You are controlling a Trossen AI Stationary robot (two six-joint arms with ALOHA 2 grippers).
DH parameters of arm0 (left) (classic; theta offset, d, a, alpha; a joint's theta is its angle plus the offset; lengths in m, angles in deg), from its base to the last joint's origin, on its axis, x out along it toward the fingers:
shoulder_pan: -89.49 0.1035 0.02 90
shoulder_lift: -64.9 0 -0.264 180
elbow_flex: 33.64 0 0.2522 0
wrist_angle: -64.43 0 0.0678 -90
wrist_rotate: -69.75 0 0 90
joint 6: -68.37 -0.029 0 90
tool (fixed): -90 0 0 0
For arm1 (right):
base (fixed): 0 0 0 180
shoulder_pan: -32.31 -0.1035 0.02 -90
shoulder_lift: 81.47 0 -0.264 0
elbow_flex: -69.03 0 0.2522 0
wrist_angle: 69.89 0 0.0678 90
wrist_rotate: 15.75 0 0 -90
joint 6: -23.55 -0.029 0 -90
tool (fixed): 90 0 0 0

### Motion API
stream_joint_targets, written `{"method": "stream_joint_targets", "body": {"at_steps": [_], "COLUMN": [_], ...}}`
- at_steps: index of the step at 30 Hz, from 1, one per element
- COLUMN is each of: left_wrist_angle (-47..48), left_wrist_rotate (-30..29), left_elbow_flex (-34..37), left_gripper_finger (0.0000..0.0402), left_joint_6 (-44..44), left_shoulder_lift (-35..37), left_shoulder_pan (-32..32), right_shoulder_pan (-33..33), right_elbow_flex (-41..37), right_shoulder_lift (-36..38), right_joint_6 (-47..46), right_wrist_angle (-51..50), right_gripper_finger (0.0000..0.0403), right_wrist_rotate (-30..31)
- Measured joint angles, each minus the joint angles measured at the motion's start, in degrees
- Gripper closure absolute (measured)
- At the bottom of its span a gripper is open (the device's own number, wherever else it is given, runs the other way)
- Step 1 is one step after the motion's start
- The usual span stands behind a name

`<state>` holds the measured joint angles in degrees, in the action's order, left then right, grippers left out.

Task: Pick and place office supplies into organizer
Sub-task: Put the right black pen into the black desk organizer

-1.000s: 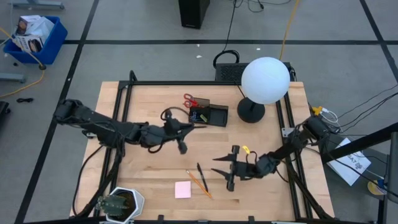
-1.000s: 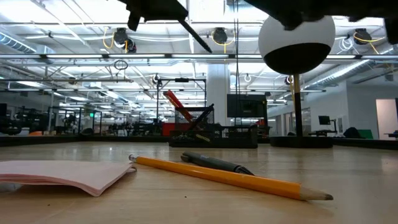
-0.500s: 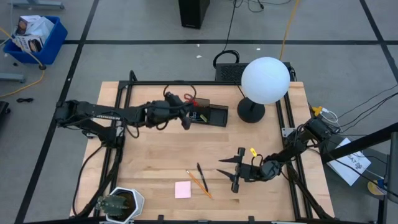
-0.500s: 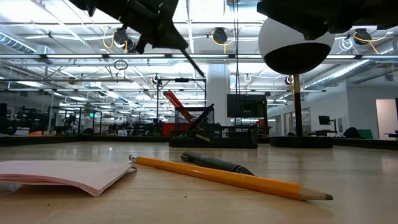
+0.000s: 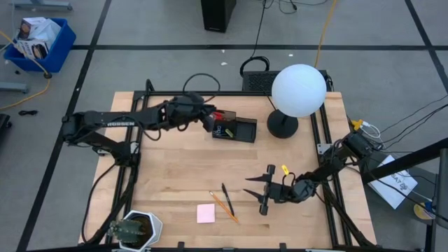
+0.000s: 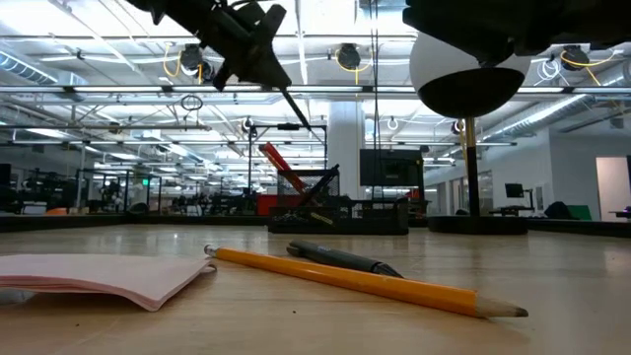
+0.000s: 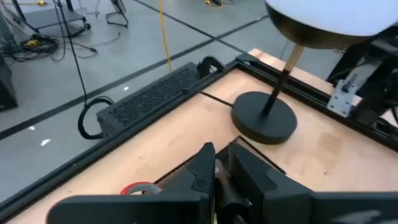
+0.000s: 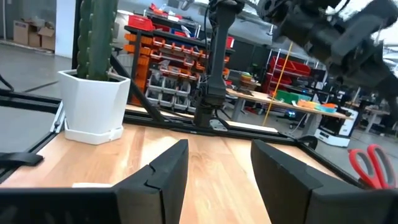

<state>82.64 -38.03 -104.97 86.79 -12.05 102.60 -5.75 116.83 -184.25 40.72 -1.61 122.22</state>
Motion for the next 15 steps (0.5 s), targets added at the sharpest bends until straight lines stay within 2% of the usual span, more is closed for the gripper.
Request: {"method": "stream_joint_targets", "body": {"at_steps": [4, 15], "left_wrist_angle": [4.83, 17.08], "left_wrist_rotate": [2.89, 3.28], "left_elbow_flex": [-4.21, -18.16], "left_gripper_finger": [0.0358, 0.0369], "left_joint_6": [-0.18, -3.33], "left_shoulder_lift": [-1.56, -13.63], "left_shoulder_pan": [0.81, 3.06], "right_shoulder_pan": [0.50, 0.56], "right_elbow_flex": [0.00, 0.00], "right_shoulder_lift": [0.00, 0.00], "right_joint_6": [-1.44, -1.72], "right_wrist_angle": [0.00, -0.47], "right_gripper_finger": [0.0234, 0.0234], "right_wrist_rotate": [-0.05, -0.08]}}
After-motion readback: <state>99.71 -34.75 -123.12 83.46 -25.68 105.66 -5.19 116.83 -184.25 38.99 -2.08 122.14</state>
